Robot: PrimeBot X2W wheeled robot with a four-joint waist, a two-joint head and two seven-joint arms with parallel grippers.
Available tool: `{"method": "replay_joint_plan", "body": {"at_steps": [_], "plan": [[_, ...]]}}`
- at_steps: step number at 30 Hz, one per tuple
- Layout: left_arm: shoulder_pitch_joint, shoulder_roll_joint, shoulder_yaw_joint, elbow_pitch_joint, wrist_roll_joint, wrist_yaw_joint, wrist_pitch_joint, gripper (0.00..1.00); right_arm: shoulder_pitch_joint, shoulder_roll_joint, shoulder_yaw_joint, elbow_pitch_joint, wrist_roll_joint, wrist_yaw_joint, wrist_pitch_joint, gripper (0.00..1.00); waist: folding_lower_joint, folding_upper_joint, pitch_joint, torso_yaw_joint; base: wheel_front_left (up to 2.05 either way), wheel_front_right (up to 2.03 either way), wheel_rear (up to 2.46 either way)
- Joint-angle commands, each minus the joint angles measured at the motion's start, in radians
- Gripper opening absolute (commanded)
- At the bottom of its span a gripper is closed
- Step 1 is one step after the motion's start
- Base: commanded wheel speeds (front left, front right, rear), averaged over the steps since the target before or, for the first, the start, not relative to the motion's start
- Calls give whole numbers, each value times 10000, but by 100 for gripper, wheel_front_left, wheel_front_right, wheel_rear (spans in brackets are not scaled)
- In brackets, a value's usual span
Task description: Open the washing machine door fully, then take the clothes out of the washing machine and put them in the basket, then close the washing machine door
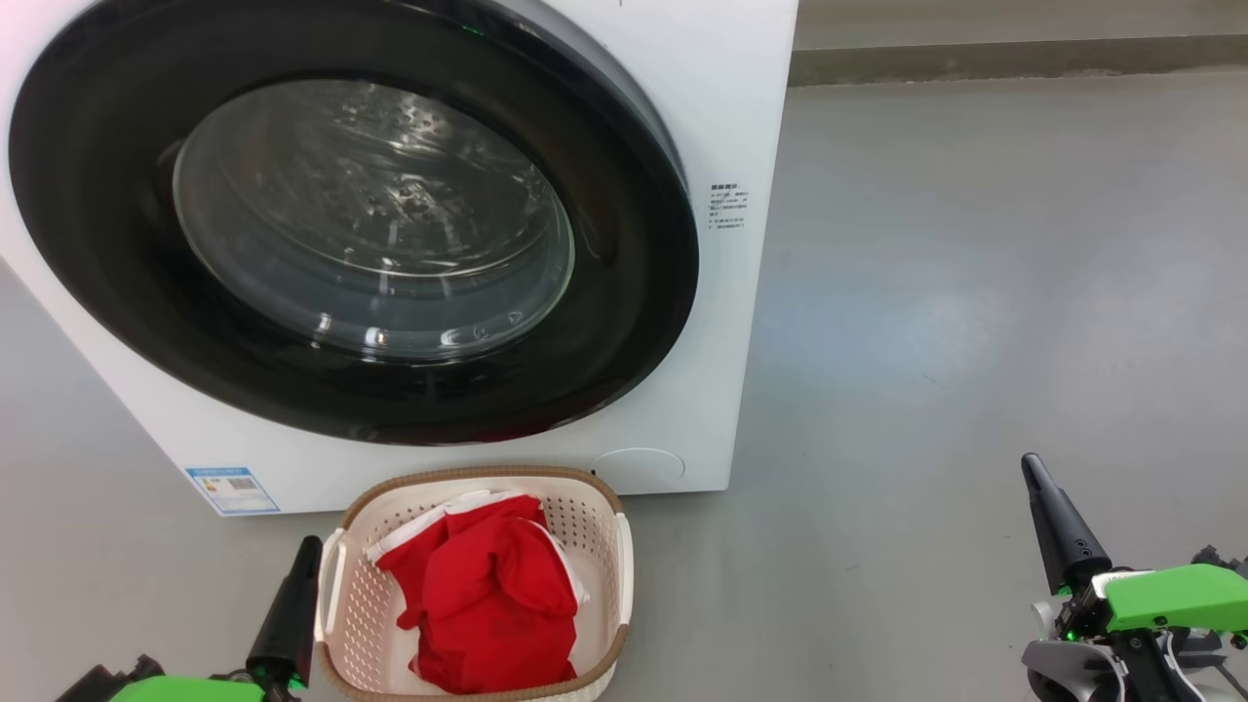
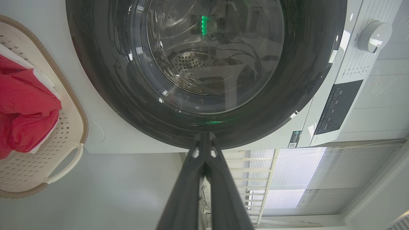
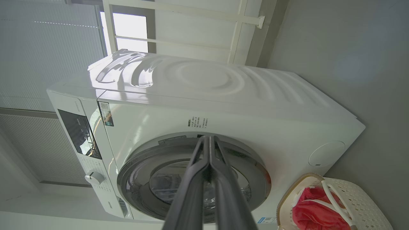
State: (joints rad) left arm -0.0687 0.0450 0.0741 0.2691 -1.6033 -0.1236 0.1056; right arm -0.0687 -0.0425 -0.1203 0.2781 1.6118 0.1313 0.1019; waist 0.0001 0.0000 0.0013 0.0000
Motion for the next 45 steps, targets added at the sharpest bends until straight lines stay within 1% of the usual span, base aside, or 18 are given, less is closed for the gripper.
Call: {"method": "replay_joint_plan", "body": {"at_steps": [1,45], "plan": [[-439,77,378,-198,-69,-71,59,0,-432,-137,134,-298,26,-6,56,0,0,0,0,0,0,0,0],[-440,68,391,-200,-58,-71,70,0,-435,-116,104,-297,1,-6,80,0,-1,0,0,0,0,0,0]]}}
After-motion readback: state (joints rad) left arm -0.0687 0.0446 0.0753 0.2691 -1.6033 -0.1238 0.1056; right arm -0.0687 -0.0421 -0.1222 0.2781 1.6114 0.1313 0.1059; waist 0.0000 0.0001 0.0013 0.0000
